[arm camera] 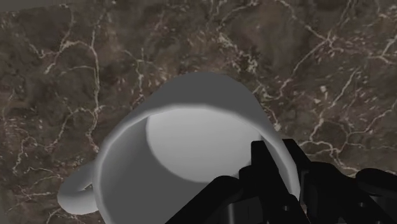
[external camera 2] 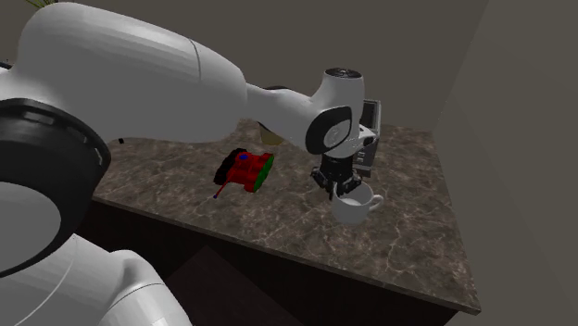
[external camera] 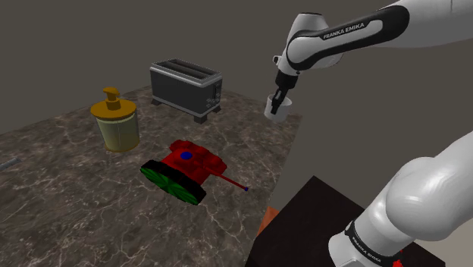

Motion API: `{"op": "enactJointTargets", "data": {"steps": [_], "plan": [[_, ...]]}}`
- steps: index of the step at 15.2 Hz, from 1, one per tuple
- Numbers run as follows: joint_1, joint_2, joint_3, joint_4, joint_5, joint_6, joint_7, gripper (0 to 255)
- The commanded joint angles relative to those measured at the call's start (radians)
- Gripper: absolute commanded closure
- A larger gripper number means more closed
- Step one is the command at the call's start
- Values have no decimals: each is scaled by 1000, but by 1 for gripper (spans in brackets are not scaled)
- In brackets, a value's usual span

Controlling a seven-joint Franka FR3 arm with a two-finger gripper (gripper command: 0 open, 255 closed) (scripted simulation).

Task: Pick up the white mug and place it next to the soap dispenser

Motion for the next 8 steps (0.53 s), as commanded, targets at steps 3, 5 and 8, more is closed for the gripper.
{"op": "enactJointTargets", "data": {"steps": [3, 5, 8], "plan": [[0, -13, 2, 42, 0, -55, 0, 255], [1, -20, 3, 62, 0, -83, 0, 255], [1, -30, 4, 94, 0, -124, 0, 255]]}}
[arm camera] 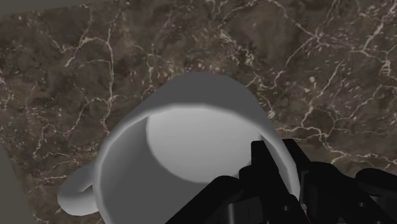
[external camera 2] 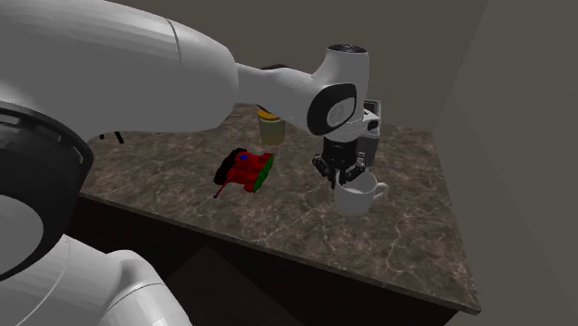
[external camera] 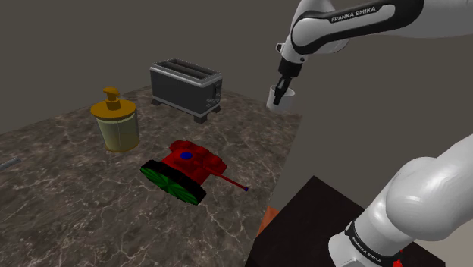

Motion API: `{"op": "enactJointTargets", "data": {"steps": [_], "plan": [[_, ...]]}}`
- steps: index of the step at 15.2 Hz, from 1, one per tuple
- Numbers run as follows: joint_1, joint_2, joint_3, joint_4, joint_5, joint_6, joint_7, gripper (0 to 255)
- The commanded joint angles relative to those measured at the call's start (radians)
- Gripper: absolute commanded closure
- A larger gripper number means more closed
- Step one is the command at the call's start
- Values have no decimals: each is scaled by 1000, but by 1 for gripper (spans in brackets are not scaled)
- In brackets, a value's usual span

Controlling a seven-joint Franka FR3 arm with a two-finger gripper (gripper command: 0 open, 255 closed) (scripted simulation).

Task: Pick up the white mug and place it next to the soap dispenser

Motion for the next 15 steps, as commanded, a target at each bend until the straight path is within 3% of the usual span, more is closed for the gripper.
{"op": "enactJointTargets", "data": {"steps": [1, 15], "plan": [[1, -4, 2, 23, 0, -28, 1, 255], [3, -20, 7, 197, 3, -217, -2, 255]]}}
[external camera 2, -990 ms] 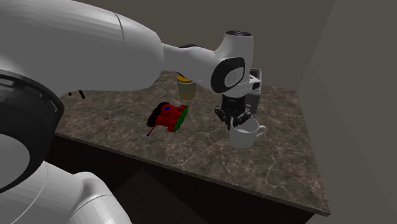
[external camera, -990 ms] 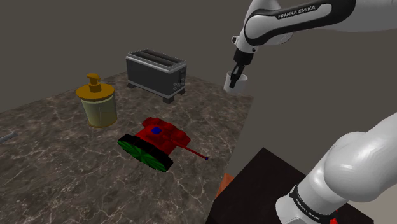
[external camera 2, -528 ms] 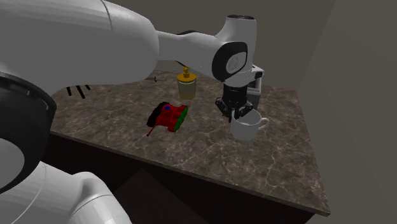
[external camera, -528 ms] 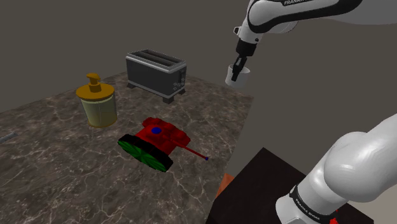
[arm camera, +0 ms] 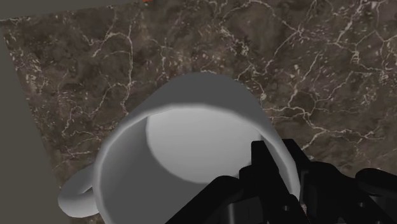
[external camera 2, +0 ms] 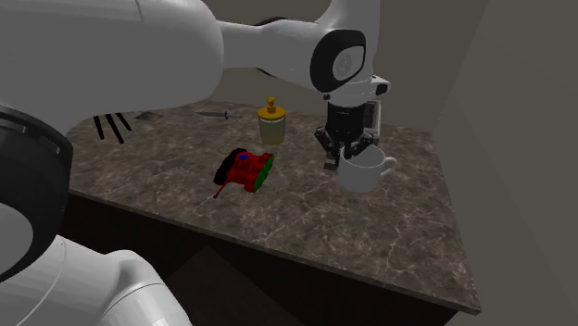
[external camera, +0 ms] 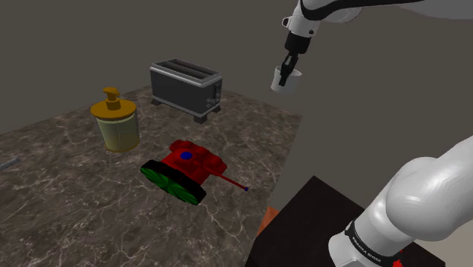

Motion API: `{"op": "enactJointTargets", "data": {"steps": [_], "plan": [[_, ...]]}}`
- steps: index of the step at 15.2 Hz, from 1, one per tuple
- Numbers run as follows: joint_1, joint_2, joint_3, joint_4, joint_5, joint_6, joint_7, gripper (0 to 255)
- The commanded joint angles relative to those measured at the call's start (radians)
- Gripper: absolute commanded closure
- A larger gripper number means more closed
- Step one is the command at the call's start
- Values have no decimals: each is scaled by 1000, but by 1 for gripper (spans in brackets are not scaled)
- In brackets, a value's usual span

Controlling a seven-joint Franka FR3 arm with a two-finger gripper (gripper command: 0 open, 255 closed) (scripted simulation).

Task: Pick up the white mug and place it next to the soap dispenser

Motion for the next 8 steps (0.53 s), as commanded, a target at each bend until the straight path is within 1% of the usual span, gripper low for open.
{"op": "enactJointTargets", "data": {"steps": [1, 8], "plan": [[1, -2, 2, 26, 0, -27, 2, 255], [2, 8, 3, 130, 3, -122, -1, 255]]}}
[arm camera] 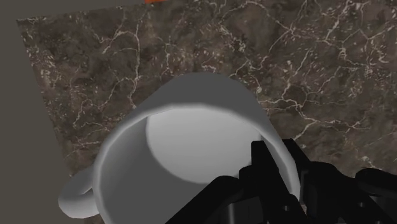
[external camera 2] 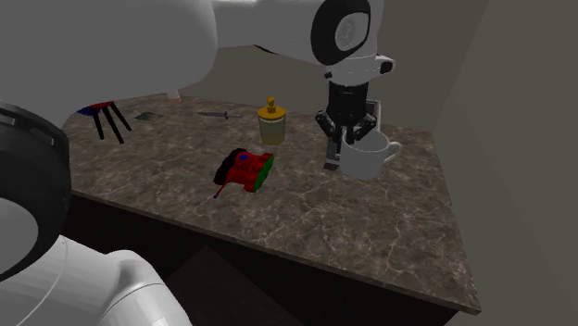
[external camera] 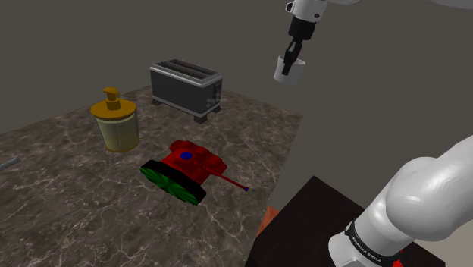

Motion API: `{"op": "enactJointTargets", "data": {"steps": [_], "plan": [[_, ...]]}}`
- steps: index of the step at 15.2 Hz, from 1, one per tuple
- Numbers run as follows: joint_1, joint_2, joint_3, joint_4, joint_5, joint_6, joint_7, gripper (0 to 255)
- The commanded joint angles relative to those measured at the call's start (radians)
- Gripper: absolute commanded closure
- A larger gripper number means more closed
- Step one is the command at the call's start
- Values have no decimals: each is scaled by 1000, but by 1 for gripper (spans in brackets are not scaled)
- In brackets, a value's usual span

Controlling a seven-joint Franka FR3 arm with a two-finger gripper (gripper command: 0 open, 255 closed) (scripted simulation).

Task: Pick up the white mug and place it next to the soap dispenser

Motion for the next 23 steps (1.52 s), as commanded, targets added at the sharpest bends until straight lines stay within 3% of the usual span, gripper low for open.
{"op": "enactJointTargets", "data": {"steps": [1, 13, 23], "plan": [[0, 4, 0, 33, 1, -29, -1, 255], [97, 204, 142, 253, 15, -56, 232, 255], [205, 492, 234, 620, -25, -145, 426, 255]]}}
